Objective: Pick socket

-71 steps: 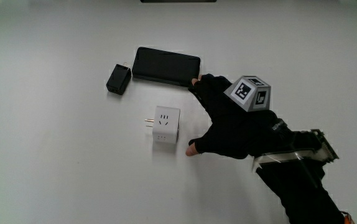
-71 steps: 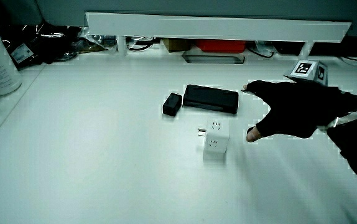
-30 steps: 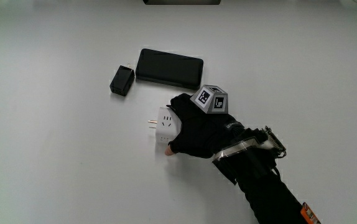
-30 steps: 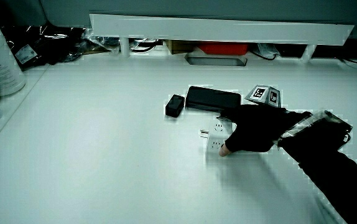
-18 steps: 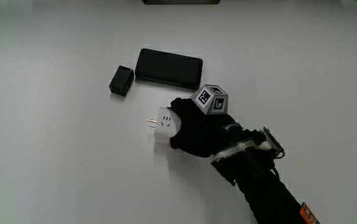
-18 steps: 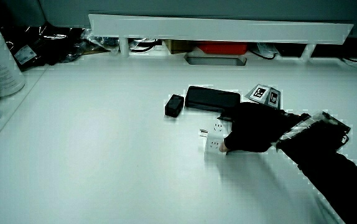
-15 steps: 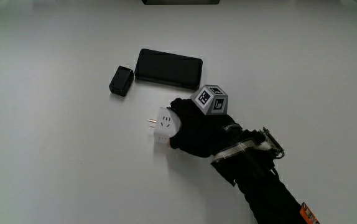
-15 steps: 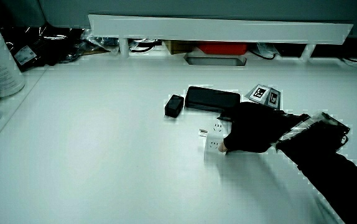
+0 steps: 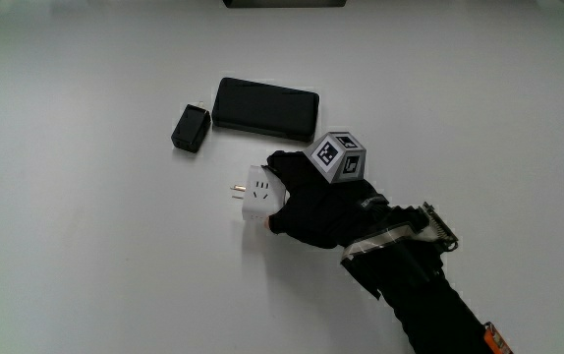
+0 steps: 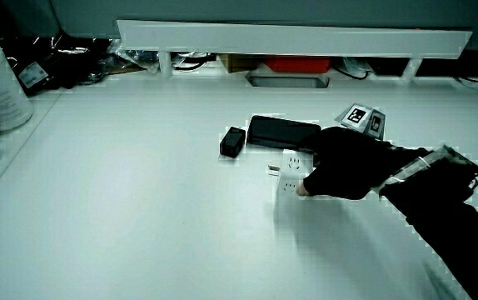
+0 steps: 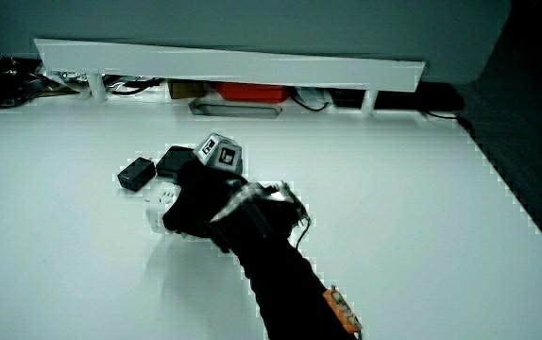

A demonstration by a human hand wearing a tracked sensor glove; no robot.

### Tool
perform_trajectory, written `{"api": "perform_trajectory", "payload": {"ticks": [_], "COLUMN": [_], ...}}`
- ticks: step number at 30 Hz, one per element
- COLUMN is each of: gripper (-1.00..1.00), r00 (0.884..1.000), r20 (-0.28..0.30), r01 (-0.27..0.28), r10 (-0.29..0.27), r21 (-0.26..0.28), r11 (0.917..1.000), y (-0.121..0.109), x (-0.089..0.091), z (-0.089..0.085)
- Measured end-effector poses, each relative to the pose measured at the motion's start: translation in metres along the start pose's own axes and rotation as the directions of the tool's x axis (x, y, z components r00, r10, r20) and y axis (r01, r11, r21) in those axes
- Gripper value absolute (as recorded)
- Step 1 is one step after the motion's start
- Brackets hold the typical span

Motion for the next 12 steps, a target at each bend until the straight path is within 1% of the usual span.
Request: {"api": "perform_trajectory", "payload": {"ticks": [1, 2, 3, 4, 5, 6, 8, 9, 10, 11, 12], "gripper": [1.00, 1.00, 1.00, 1.00, 1.00, 1.00, 1.00, 1.00, 1.00, 1.00, 1.00], "r00": [1.000, 1.000, 1.000, 1.000, 0.995, 0.992, 0.991, 0.991, 0.988, 0.990, 0.991], "r20": [0.013, 0.010, 0.005, 0.003, -0.058, -0.083, -0.089, -0.102, -0.107, -0.093, -0.100], "r01": [0.005, -0.010, -0.011, -0.023, -0.085, -0.092, -0.104, -0.089, -0.110, -0.105, -0.090], "r10": [-0.005, 0.010, 0.011, 0.022, 0.084, 0.091, 0.104, 0.088, 0.110, 0.106, 0.090], "r21": [0.015, 0.011, 0.010, 0.014, -0.019, -0.015, -0.003, -0.007, 0.005, 0.015, 0.013], "r11": [0.9999, 0.9999, 0.9999, 0.9997, 0.9962, 0.9956, 0.9945, 0.9960, 0.9939, 0.9944, 0.9959], "y": [-0.003, -0.007, -0.010, -0.014, -0.011, -0.015, -0.023, -0.028, -0.032, -0.037, -0.042], "x": [-0.001, -0.003, -0.002, -0.004, 0.005, 0.004, 0.004, 0.004, 0.005, 0.005, 0.005], "z": [0.004, 0.008, 0.011, 0.016, 0.014, 0.018, 0.027, 0.031, 0.035, 0.039, 0.044]}}
